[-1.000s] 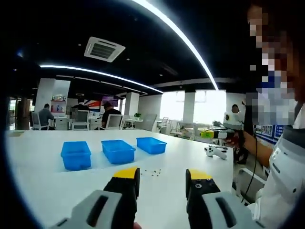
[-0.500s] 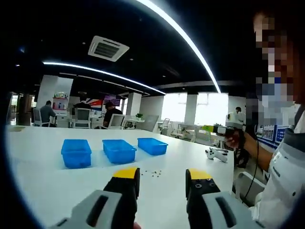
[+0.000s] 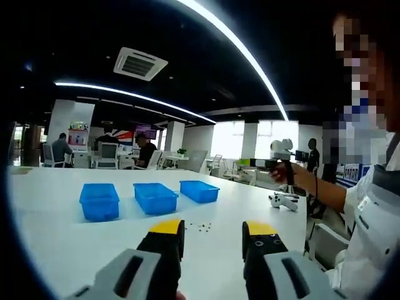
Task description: Pick up the resistors one by one and place each resistor into its matching bin, sorting the parts by color and model until every resistor is separated into the correct bin for its type
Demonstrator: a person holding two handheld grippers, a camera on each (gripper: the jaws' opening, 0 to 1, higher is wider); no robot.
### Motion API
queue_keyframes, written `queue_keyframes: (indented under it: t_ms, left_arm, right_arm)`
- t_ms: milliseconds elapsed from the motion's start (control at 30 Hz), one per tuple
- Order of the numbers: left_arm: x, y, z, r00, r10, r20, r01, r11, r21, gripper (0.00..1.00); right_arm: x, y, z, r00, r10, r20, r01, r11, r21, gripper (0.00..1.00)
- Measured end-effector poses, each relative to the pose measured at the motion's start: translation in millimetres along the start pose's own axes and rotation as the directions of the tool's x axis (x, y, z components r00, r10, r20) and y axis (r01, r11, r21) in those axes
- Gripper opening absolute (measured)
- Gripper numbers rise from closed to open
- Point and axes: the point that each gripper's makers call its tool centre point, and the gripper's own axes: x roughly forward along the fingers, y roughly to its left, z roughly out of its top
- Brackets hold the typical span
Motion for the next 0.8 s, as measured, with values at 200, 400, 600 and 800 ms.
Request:
queue_keyframes:
  t_ms: [200,400,600,800]
  left_arm:
    - [1.6,2.4,3.5,1.000,0.001,0.003,-0.001,1.000,0.005,0.38]
    - [3.2,3.7,5.6,1.000,0.001,0.006,-0.001,1.000,0.008,0.38]
    - [3.9,3.4,6.6,1.000,0.000,0.008,0.000,1.000,0.010,0.38]
    - [3.1,4.4,7.2,1.000,0.006,0.010,-0.006,1.000,0.023,0.38]
  right_arm:
    - [43.1,-32.5,-11.4,0.998,-0.040,-0.037,0.042,0.999,0.032,0.04]
    - [79.2,-58.8,-35.9,0.991,-0.077,-0.111,0.083,0.995,0.055,0.04]
    - [98.9,-85.1,-47.8,0.983,-0.118,-0.142,0.134,0.986,0.104,0.05]
    - [96.5,-84.7,-48.3,0.977,-0.151,-0.147,0.173,0.974,0.147,0.59]
